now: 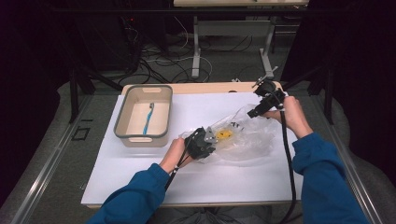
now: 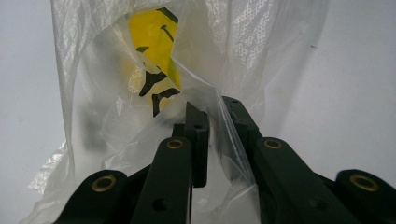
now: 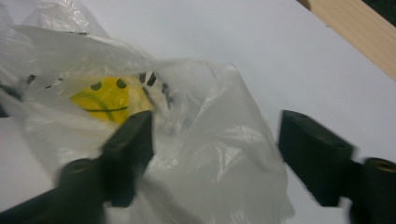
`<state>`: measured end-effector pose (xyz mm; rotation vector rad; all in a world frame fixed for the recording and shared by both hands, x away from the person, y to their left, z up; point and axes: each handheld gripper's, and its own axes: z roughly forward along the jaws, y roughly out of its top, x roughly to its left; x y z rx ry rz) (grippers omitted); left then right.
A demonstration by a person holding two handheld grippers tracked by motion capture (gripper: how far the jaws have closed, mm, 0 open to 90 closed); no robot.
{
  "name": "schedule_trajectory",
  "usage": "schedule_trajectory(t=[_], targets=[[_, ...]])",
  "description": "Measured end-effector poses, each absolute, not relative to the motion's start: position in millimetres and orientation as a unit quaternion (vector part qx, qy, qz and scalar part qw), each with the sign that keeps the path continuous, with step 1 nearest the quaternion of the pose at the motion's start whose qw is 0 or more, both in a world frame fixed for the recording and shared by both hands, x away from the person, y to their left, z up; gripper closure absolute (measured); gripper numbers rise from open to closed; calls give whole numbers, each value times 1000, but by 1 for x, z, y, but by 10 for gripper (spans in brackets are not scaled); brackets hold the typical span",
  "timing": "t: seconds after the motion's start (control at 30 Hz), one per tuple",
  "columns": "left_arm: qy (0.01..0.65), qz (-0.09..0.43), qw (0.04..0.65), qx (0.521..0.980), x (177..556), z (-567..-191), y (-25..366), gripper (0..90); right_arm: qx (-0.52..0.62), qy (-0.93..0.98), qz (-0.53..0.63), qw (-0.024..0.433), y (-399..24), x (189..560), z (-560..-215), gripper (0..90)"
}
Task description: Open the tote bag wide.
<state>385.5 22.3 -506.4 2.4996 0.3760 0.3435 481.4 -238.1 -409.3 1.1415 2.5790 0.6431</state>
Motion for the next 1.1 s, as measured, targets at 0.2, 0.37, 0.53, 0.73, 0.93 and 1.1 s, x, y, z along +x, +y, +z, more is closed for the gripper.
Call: schedule_trajectory(t=[0.2,0.37,0.53,0.73,0.93,1.1], targets=[[147,126,294,936,386,-510,46,876,408,884,216,73,-236,490,-465,875],[150,127,292,936,388,-509,68,891,425,881,204,35,-241,476,-485,900],[153,130,288,936,391,-510,86,891,434,882,185,18,-249,453,-493,900],[158,135,287,935,393,-507,85,780,431,883,185,6,-250,443,-501,900],[173,163,312,920,379,-482,82,464,426,882,199,19,-243,438,-495,900],[150,172,325,918,363,-472,70,379,432,881,192,22,-243,436,-493,885]])
